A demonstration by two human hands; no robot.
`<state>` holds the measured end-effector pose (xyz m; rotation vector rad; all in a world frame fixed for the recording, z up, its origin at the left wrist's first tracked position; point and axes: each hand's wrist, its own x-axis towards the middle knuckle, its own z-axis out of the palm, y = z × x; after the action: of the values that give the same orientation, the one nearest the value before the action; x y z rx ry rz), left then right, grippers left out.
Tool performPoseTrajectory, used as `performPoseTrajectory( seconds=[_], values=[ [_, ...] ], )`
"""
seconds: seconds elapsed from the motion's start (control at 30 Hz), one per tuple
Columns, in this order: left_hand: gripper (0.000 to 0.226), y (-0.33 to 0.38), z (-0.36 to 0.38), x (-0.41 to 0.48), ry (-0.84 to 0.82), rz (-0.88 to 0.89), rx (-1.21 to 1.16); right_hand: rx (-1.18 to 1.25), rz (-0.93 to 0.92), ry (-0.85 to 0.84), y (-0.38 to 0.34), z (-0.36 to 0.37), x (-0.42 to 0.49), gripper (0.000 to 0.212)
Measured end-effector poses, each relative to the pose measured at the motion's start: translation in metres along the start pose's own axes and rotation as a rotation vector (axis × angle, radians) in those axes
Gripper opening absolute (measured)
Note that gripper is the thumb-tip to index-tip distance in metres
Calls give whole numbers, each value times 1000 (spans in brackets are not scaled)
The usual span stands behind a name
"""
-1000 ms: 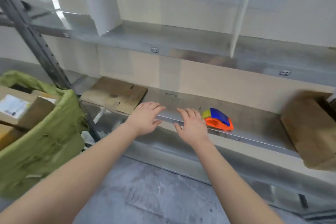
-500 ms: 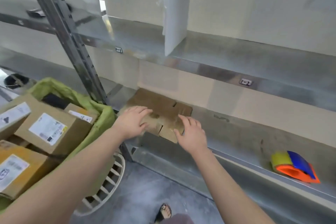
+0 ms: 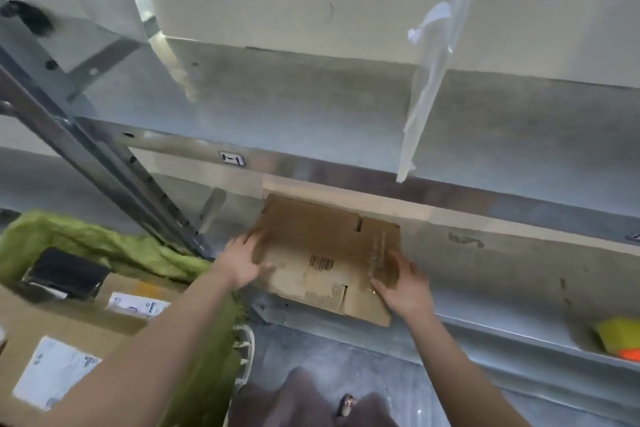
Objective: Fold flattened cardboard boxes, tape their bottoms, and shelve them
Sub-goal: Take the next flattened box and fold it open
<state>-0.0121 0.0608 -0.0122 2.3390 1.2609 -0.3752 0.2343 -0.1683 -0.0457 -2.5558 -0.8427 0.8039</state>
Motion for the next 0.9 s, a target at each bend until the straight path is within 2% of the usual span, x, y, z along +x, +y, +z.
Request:
performPoseTrajectory(
  seconds=[0.1,0.27,0.57,0.9],
  values=[
    [85,-3,-3,19,-23,0,-29,53,36,79,-7,6,-2,82],
    [90,-7,-4,38,-65,1,-239,233,113,116,-12,13,-4,82],
    [87,-8,-10,39,-39,90,-416,475,143,221,-14,3,-20,69],
    [85,82,-6,4,-15,255,-545,479,78,460,46,-64,-60,77]
  ],
)
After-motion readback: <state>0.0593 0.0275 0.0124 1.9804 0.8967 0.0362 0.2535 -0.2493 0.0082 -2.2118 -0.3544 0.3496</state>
